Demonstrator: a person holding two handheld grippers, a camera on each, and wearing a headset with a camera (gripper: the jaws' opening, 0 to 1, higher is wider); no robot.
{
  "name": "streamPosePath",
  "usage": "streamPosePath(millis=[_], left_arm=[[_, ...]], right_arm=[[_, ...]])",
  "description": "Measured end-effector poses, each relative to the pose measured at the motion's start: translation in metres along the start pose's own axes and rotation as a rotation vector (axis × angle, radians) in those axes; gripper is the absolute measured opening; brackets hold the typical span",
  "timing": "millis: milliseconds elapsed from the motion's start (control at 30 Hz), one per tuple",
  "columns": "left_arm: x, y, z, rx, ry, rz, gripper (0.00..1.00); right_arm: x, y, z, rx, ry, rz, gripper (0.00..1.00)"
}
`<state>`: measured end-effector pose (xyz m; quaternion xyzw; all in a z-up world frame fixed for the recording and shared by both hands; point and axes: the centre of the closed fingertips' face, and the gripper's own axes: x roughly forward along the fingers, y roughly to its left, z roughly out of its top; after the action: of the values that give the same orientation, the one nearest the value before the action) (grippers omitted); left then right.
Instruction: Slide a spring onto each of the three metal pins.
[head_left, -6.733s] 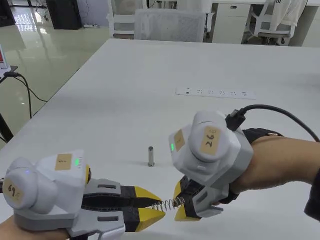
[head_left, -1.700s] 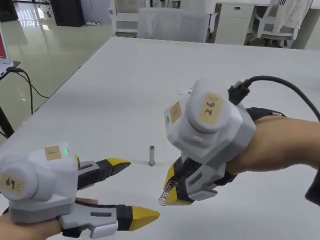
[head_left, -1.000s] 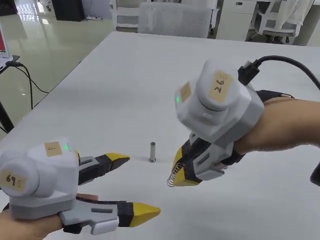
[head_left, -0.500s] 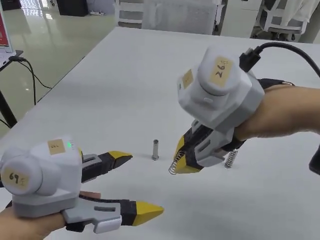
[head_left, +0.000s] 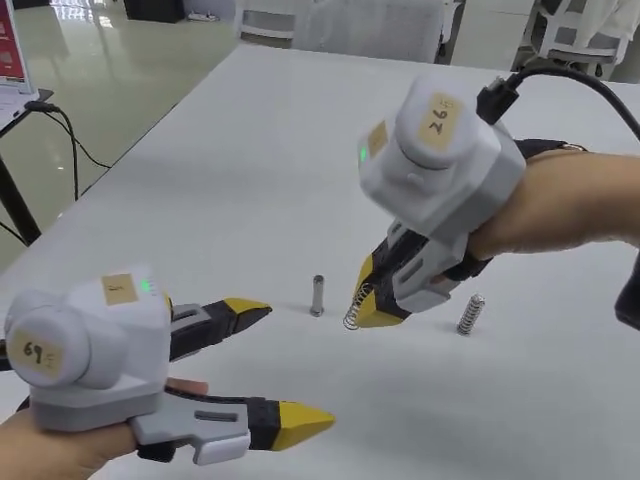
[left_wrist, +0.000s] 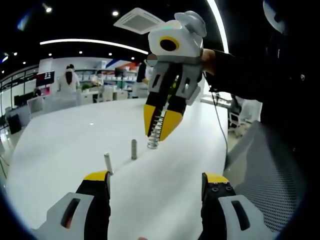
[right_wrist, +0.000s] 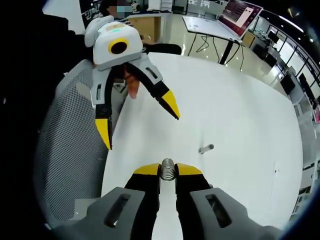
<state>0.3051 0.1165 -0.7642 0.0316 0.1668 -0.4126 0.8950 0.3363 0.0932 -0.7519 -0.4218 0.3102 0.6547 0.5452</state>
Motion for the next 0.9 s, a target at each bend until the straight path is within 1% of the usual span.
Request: streamPosePath(millis=[300,367,500,567,900], left_arm=[[0.0,0.001,0.0,-0.003,-0.007,0.001,0.71],[0.0,0.001,0.0,-0.002,-0.005,0.002,0.71],[-0.001,0.0,0.0,-0.001,-0.005,0.001,0.71],[-0.001,0.0,0.0,-0.002,-0.006,0.002,0.71],[-0.002,0.002,-0.001,-0.01,-0.008,0.005,0.7]], right_arm=[[0.006,-0.013,0.002,-0.001,0.011,0.002,0.08],[0.008,-0.019,0.002,0.001,0.013,-0.004,0.08],[0.011,-0.025,0.003,0.003,0.016,-0.009,0.08],[0.013,-0.031,0.003,0.007,0.014,-0.013,0.08],[0.018,-0.044,0.005,0.029,0.012,-0.042,0.08]])
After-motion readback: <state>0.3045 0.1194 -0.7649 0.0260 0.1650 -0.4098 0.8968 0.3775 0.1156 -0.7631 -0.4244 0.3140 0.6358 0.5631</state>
